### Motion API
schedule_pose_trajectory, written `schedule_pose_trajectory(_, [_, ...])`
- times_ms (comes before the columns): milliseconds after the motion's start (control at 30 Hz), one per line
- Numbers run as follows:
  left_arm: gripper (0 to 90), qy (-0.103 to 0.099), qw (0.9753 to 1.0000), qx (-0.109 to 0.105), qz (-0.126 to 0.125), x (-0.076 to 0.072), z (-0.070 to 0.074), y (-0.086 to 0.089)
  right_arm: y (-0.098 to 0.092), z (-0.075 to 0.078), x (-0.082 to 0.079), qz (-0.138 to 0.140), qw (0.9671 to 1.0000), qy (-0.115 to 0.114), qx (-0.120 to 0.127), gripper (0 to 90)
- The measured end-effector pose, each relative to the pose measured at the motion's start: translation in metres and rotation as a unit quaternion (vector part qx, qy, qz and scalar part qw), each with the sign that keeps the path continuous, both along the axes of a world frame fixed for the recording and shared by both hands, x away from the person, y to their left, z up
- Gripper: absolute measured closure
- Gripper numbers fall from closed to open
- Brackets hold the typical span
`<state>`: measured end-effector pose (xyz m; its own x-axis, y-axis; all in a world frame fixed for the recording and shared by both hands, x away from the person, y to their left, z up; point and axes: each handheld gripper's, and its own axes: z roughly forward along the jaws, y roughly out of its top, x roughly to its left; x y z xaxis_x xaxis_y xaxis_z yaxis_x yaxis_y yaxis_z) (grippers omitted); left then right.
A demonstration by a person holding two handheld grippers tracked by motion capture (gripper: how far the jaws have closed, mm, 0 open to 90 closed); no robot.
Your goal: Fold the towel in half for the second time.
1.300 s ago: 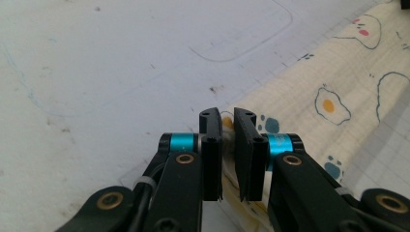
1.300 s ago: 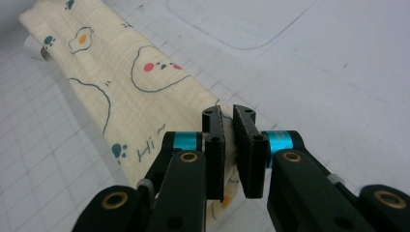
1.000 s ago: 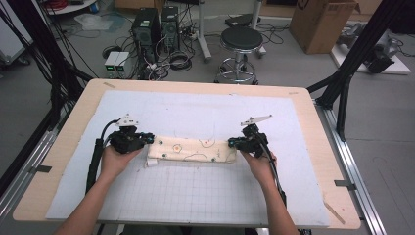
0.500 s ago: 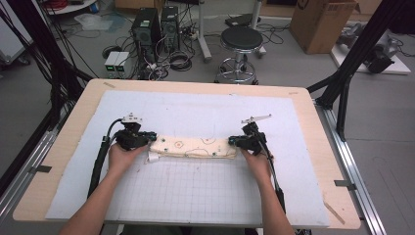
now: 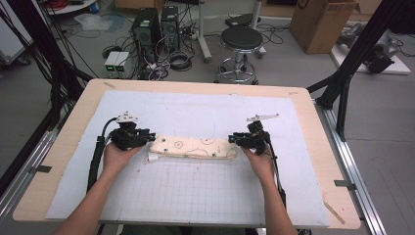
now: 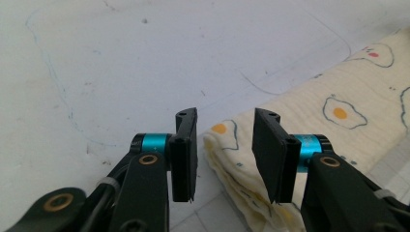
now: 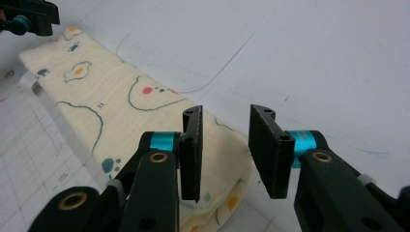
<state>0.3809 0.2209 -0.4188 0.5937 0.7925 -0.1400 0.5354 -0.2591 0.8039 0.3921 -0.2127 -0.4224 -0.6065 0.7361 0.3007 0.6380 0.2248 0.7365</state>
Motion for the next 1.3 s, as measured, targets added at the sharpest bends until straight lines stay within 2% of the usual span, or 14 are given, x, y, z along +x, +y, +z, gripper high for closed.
schedule_pose_trajectory(233, [59.7,0.005,1.0000,-0.003,-0.006,-0.003,0.002,-0.001,0.001,0.005,-0.003,0.000,1.0000,-0.008,-0.001,60.5])
schedule_pose_trajectory(300, [56.4,0.007,0.9999,-0.008,-0.010,-0.004,0.003,-0.002,0.002,0.006,-0.004,0.002,1.0000,-0.007,0.002,58.1])
schedule_pose_trajectory(433, [53.9,-0.006,0.9997,-0.009,-0.022,-0.009,0.007,-0.005,0.005,0.007,-0.006,0.007,0.9999,-0.012,-0.005,54.1])
schedule_pose_trajectory(600, [53.0,-0.011,0.9994,-0.013,-0.029,-0.013,0.011,-0.005,0.007,0.007,-0.007,0.002,0.9999,-0.014,-0.008,49.4])
schedule_pose_trajectory(1000, [47.8,-0.019,0.9988,-0.029,-0.035,-0.019,0.013,0.001,0.004,0.015,-0.013,-0.003,0.9998,-0.022,-0.001,29.8])
schedule_pose_trajectory(1067, [45.5,-0.021,0.9984,-0.035,-0.037,-0.019,0.015,0.001,0.005,0.016,-0.014,-0.009,0.9997,-0.024,-0.007,24.6])
schedule_pose_trajectory(1300, [35.5,-0.026,0.9974,-0.043,-0.051,-0.026,0.020,-0.002,0.006,0.018,-0.017,-0.009,0.9997,-0.024,-0.005,16.4])
